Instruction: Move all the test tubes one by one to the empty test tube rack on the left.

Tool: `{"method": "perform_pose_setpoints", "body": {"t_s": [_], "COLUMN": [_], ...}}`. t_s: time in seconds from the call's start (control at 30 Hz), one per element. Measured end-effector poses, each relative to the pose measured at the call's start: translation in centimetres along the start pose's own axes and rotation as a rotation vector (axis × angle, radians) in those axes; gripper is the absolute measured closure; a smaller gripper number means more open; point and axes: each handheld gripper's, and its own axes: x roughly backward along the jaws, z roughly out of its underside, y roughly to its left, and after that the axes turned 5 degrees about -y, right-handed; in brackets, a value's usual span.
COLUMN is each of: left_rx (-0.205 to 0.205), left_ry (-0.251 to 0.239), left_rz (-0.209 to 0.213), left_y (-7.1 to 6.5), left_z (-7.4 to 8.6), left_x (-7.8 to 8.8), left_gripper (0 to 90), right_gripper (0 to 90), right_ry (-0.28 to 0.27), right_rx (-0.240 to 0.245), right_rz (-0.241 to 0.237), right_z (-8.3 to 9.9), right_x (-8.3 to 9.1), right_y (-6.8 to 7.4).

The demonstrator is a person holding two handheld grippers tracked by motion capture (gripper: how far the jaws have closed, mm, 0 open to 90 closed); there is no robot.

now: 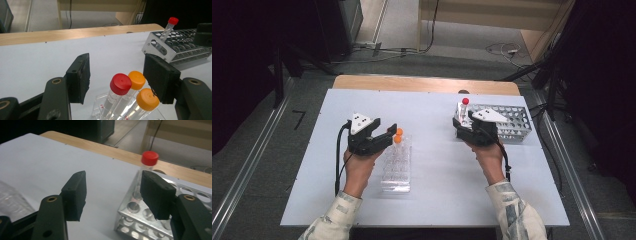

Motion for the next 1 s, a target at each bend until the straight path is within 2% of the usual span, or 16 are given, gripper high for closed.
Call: {"method": "perform_pose_setpoints", "body": {"t_s": [0.1, 0.33, 0.43, 0.57, 0.83, 1.0], "left_rx": [-0.003, -0.007, -0.008, -0.007, -0.014, -0.019], "left_ry": [-0.004, -0.001, -0.002, -0.002, 0.003, 0.005], "left_rz": [0.002, -0.005, -0.005, -0.005, -0.002, -0.004], "left_y": [-0.1, -0.1, -0.1, 0.0, -0.1, -0.2], "left_z": [0.0, 0.0, 0.0, 0.0, 0.1, 0.1], "left_x": [0.0, 0.0, 0.0, 0.0, -0.1, -0.1], "left_gripper": [39.1, 39.1, 39.1, 39.2, 39.2, 39.2], "right_gripper": [37.5, 41.8, 43.5, 47.7, 55.2, 63.0], "right_ry": [0.022, 0.047, 0.065, 0.057, 0.068, 0.054], "right_rx": [0.004, -0.016, -0.031, -0.027, -0.08, -0.064], "right_rz": [0.047, 0.107, 0.107, 0.11, 0.112, 0.116], "right_z": [0.1, 0.0, 0.3, 0.4, 0.9, 1.0], "right_x": [-0.9, -3.4, -4.6, -5.7, -6.8, -7.0], "right_y": [-0.9, -2.6, -3.0, -2.9, -3.5, -3.5]}}
